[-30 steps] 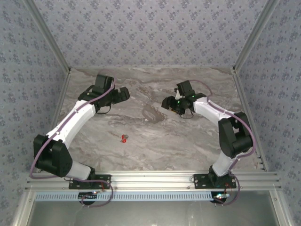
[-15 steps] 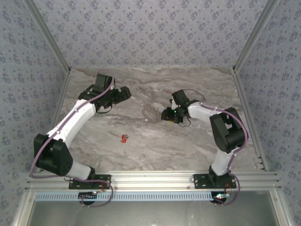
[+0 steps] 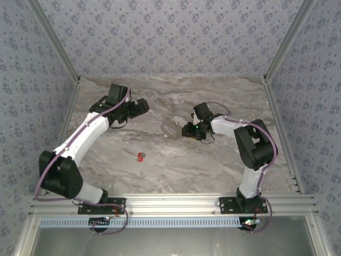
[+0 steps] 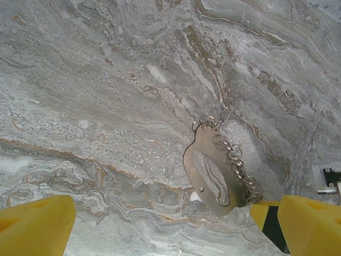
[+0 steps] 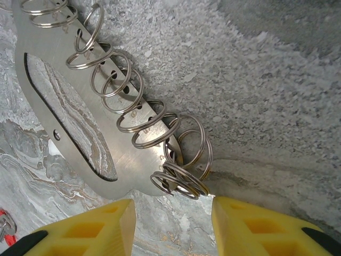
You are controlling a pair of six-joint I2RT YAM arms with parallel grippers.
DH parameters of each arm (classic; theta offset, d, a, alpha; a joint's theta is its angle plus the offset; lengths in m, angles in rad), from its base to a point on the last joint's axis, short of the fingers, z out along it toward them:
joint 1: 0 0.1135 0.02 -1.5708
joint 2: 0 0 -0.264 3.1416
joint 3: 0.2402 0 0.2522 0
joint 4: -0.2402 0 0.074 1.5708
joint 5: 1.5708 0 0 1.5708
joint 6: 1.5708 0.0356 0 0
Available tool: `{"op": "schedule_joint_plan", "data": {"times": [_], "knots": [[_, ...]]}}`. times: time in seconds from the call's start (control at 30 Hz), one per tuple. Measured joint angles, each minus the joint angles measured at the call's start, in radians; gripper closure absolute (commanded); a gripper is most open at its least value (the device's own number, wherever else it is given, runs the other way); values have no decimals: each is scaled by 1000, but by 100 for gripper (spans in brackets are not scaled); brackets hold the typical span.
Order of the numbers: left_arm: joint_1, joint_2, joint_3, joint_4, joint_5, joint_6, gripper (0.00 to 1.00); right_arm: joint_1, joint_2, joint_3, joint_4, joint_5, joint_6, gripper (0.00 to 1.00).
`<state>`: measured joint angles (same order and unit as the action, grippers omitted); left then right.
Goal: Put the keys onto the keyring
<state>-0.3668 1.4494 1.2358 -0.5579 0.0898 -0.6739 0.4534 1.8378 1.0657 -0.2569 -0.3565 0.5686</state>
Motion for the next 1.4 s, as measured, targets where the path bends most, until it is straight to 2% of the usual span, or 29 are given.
{"op": "schedule_joint_plan", "data": {"times": [0.47,1.4], "knots": [[0,0,-11,0,0,3,2,1,33,39,19,-1,15,72],[0,0,-35,1,0,3,2,17,15,-18,72,-26,26,71]]}}
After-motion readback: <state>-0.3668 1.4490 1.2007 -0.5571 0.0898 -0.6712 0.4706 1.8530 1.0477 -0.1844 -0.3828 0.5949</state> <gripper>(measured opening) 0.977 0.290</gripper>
